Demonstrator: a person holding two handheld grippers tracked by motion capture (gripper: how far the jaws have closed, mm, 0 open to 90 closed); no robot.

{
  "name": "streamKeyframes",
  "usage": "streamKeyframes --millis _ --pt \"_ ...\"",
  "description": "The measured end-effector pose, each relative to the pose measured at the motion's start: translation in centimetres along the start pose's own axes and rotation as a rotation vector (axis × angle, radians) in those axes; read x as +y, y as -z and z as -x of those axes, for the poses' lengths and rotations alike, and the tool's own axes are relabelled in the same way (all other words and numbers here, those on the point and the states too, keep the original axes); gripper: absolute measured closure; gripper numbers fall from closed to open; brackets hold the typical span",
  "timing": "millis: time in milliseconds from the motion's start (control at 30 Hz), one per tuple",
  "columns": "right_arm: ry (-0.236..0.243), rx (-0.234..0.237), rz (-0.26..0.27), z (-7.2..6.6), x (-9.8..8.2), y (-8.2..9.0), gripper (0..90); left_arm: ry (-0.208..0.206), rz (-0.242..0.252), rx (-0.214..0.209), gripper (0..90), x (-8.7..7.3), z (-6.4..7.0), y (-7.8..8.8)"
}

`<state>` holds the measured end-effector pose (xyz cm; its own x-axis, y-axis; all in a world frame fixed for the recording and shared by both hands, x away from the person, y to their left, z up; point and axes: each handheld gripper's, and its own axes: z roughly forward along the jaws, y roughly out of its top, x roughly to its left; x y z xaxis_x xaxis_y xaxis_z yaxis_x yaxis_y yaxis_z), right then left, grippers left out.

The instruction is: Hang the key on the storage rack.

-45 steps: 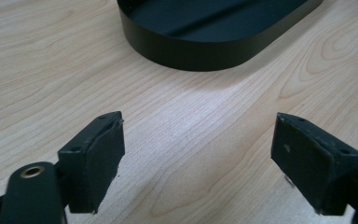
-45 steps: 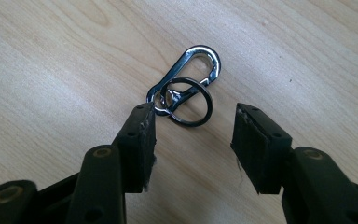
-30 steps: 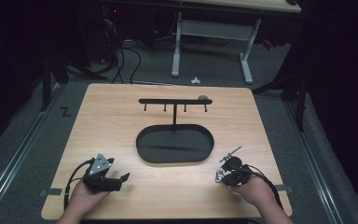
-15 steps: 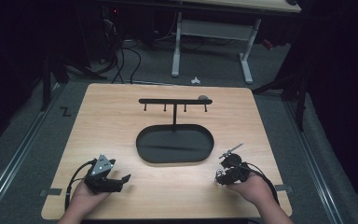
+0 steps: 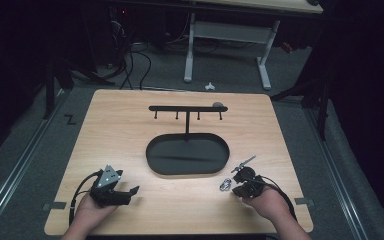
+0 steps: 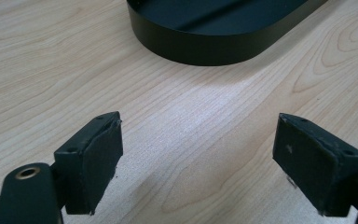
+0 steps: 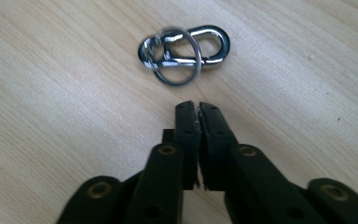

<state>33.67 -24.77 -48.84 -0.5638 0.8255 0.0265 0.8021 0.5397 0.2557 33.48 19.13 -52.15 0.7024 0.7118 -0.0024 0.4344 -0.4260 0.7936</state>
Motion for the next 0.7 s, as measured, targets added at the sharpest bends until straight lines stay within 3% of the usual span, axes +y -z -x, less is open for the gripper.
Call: streamKeyframes --millis 233,367,467,700 --pt "0.0 -0.013 0.015 -0.3 0.1 0.3 88.2 0.0 -0.002 0.0 16.6 0.0 0.0 0.0" --pt "-0.008 -0.017 0.025 -0.4 0.5 0.6 81.1 0.003 -0.005 -0.002 16.6 0.0 -0.1 -0.1" --pt "-0.043 -0.008 0.04 -0.2 1.1 0.1 70.6 0.001 -0.007 -0.002 16.6 0.0 0.0 -0.1" --pt "-0.06 -0.008 0.038 -0.4 1.8 -0.9 71.3 0.005 -0.004 -0.001 16.8 0.0 -0.1 0.0"
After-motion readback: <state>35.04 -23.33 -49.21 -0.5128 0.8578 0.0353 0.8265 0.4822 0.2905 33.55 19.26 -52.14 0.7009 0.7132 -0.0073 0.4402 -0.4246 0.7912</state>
